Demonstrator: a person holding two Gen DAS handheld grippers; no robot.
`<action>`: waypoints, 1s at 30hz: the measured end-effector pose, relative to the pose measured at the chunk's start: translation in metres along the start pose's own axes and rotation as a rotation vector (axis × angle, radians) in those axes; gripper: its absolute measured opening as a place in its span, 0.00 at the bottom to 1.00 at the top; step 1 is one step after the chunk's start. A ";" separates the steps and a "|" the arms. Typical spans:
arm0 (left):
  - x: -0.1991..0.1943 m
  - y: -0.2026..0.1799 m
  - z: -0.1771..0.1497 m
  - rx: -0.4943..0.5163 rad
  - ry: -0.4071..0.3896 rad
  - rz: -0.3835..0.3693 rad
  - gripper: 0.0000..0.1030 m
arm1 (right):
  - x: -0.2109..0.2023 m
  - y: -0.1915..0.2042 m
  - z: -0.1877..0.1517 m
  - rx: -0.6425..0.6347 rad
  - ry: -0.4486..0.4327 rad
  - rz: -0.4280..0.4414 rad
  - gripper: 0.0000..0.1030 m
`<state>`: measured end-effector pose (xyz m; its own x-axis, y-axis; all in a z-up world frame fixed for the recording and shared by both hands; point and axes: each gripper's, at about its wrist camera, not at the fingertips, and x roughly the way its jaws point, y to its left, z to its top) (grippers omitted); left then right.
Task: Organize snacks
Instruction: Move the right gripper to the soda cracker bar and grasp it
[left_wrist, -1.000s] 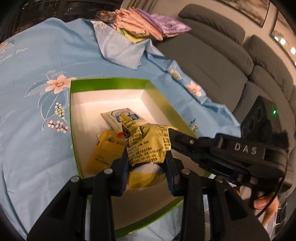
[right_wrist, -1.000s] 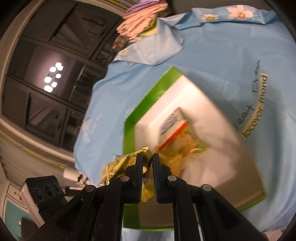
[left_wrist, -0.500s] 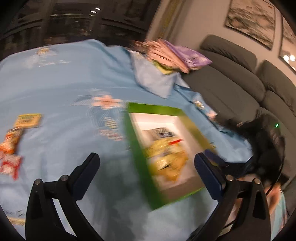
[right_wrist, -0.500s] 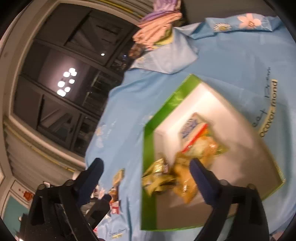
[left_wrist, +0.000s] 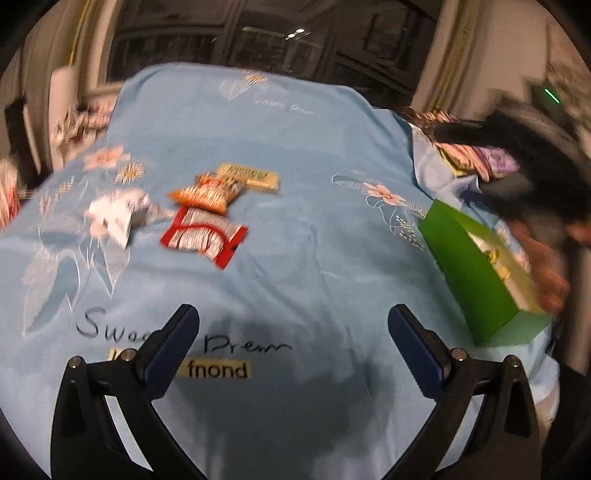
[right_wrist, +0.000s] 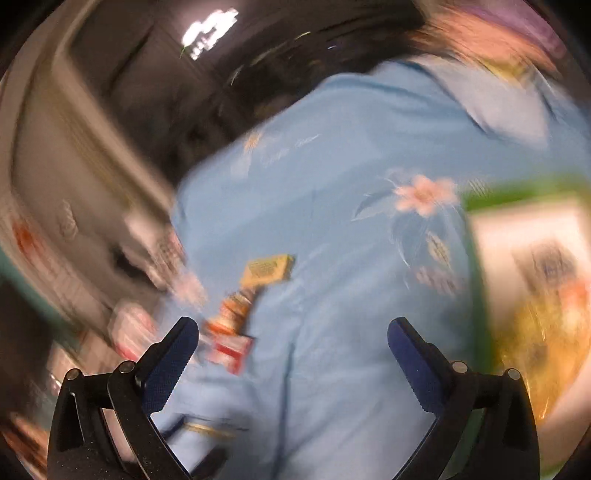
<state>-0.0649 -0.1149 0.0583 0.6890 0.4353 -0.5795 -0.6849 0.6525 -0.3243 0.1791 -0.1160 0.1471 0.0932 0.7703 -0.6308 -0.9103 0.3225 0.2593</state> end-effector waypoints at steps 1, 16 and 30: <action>-0.001 0.004 0.001 -0.026 0.009 -0.020 1.00 | 0.017 0.022 0.012 -0.137 0.006 -0.042 0.99; 0.006 0.032 0.000 -0.110 0.025 0.002 1.00 | 0.199 0.096 0.060 -0.904 0.279 -0.069 0.99; 0.026 0.048 -0.013 -0.034 0.093 0.116 1.00 | 0.281 0.065 0.054 -0.719 0.472 0.190 0.63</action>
<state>-0.0833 -0.0802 0.0177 0.5806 0.4460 -0.6812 -0.7676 0.5788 -0.2753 0.1678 0.1510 0.0266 -0.1172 0.4169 -0.9013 -0.9416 -0.3352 -0.0327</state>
